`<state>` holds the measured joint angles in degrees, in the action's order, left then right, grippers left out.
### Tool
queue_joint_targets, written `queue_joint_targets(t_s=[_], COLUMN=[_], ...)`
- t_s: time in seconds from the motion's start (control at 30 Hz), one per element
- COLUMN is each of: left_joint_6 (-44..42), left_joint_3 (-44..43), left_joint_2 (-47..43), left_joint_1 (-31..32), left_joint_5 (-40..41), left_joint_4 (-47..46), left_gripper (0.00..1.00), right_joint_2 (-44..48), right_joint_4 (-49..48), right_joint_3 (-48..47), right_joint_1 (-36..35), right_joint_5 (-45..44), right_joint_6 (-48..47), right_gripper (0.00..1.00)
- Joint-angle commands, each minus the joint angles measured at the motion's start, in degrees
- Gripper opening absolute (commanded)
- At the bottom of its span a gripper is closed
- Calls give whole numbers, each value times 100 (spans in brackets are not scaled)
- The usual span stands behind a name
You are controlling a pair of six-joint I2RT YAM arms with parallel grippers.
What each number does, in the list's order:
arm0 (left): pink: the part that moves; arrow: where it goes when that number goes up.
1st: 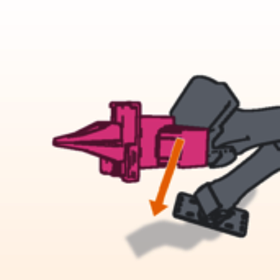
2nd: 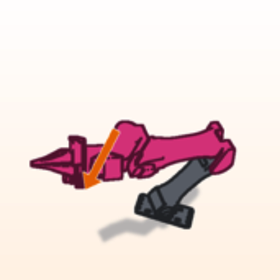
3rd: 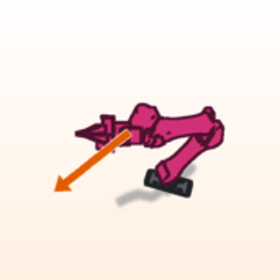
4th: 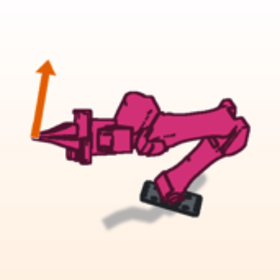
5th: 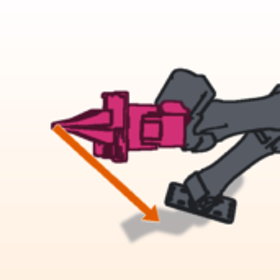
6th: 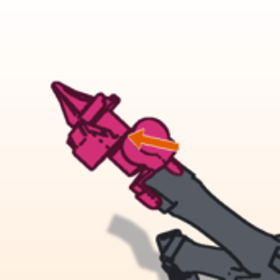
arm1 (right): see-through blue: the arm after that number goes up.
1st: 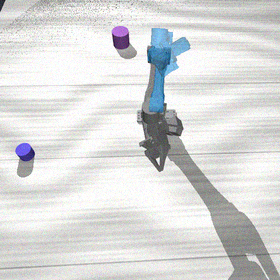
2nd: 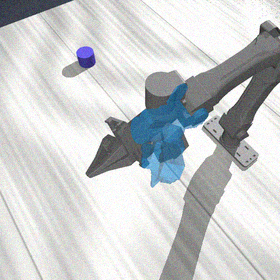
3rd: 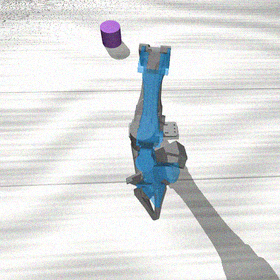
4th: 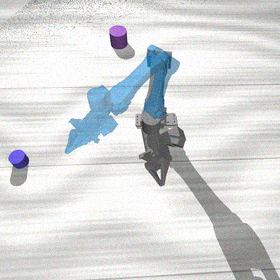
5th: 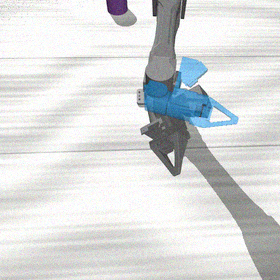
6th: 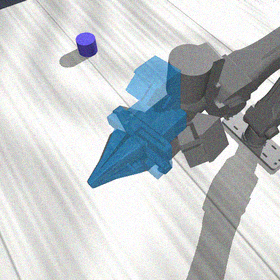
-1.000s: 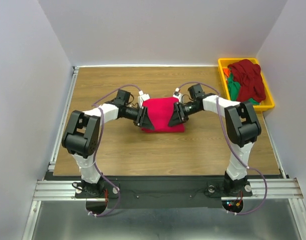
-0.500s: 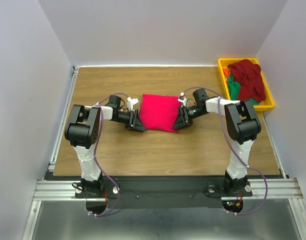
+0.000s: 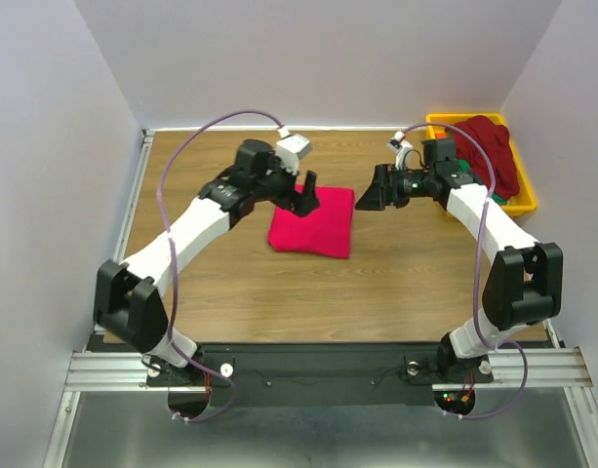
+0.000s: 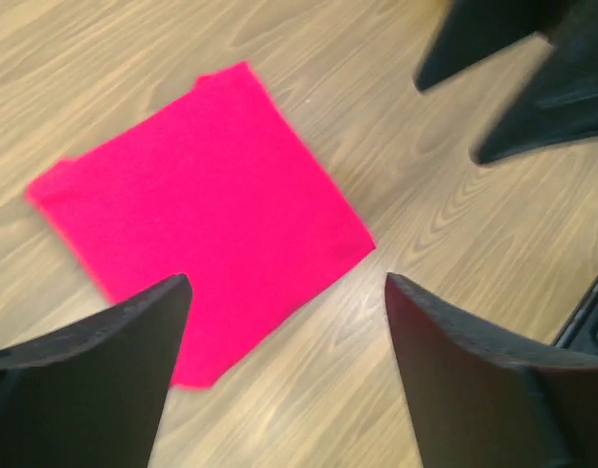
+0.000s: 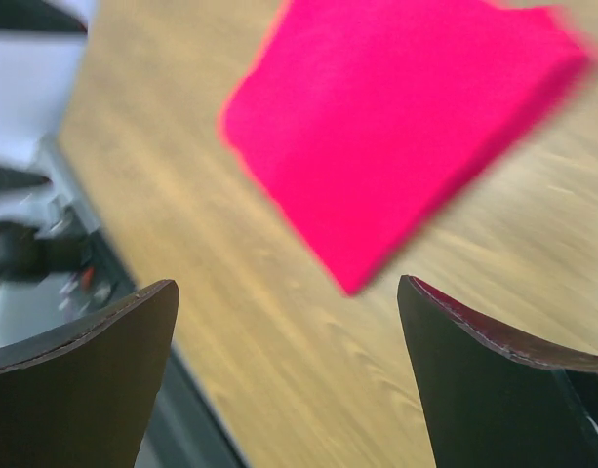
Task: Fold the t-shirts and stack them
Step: Neatly place the folded tshirt to the corner
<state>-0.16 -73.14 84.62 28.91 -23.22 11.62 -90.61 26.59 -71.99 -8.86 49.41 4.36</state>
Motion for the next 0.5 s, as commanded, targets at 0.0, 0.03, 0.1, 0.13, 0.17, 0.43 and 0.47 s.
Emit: queue_joint_targets(t_s=[0.0,0.03,0.1,0.13,0.17,0.43,0.47], left_joint_6=[262,297,324,341,350,315,341], left_joint_3=[-384,-437,-569,-587,-604,-991,-913], left_joint_2=[941,1073,1319,1547,1671,3146,3218], left_joint_1=[370,414,606,668,747,950,855], left_joint_5=[1206,1267,1487,1653,1776,2997,3025], left_joint_4=[279,297,245,123,95,401,446], left_gripper=[99,99,99,99,98,91,90], right_joint_2=[78,104,131,149,157,228,219], right_joint_4=[136,171,241,250,285,461,487], right_joint_3=[-377,-412,-527,-553,-562,-413,-404], right_joint_1=[297,411,508,578,587,658,666], right_joint_5=[-906,-967,-1064,-1160,-1179,-1346,-1363], right_joint_6=[-128,-172,-278,-321,-357,-620,-655], right_gripper=[100,100,100,100,100,100,100])
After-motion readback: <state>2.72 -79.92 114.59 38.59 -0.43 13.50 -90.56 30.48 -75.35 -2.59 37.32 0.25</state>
